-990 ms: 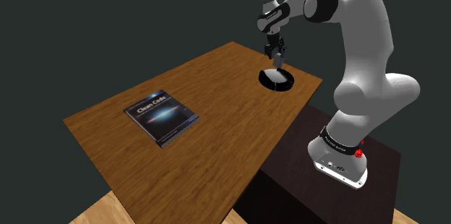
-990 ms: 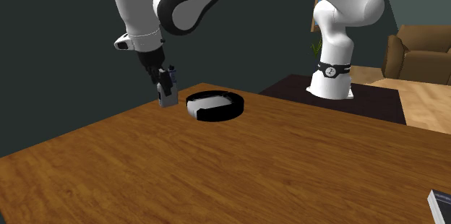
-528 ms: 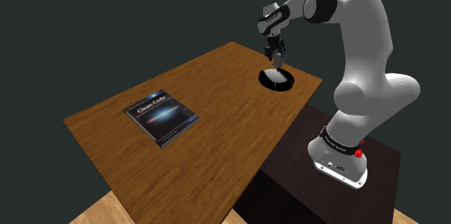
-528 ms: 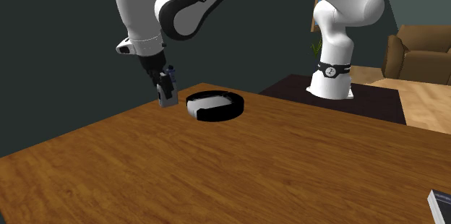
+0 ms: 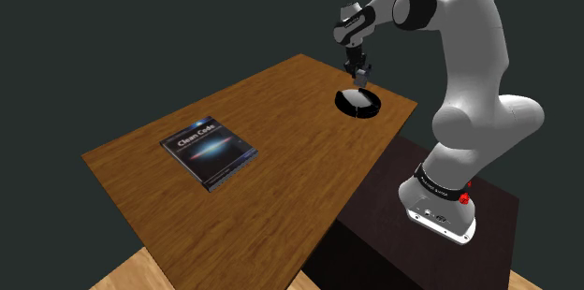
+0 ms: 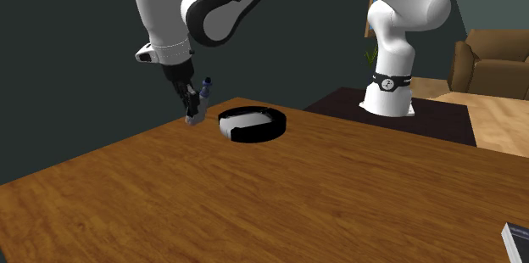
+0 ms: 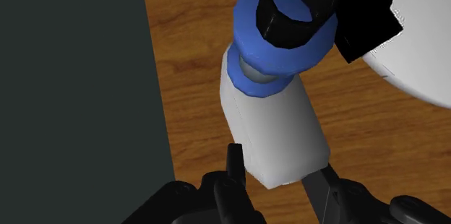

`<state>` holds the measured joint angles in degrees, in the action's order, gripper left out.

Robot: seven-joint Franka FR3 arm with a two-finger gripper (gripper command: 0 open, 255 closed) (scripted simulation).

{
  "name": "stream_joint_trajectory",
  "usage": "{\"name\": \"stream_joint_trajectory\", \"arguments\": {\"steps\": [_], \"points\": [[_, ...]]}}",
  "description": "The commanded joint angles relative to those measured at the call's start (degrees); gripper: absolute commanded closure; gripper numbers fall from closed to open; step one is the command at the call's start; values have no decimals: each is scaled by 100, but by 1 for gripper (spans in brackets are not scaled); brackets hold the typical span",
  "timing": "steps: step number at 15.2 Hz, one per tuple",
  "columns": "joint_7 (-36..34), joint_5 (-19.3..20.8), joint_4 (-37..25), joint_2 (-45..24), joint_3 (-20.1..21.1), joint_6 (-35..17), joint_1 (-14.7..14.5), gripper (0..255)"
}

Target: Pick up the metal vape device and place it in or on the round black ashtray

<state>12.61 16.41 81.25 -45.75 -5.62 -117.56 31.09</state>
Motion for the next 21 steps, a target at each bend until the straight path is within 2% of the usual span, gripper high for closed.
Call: {"name": "stream_joint_trajectory", "arguments": {"steps": [1,4,21], "points": [[0,-2,7,-16,-2,7,4,255],[-1,-1,15,-11,-2,3,4,255],[247,-46,-160,683,2,840,-22,255]]}}
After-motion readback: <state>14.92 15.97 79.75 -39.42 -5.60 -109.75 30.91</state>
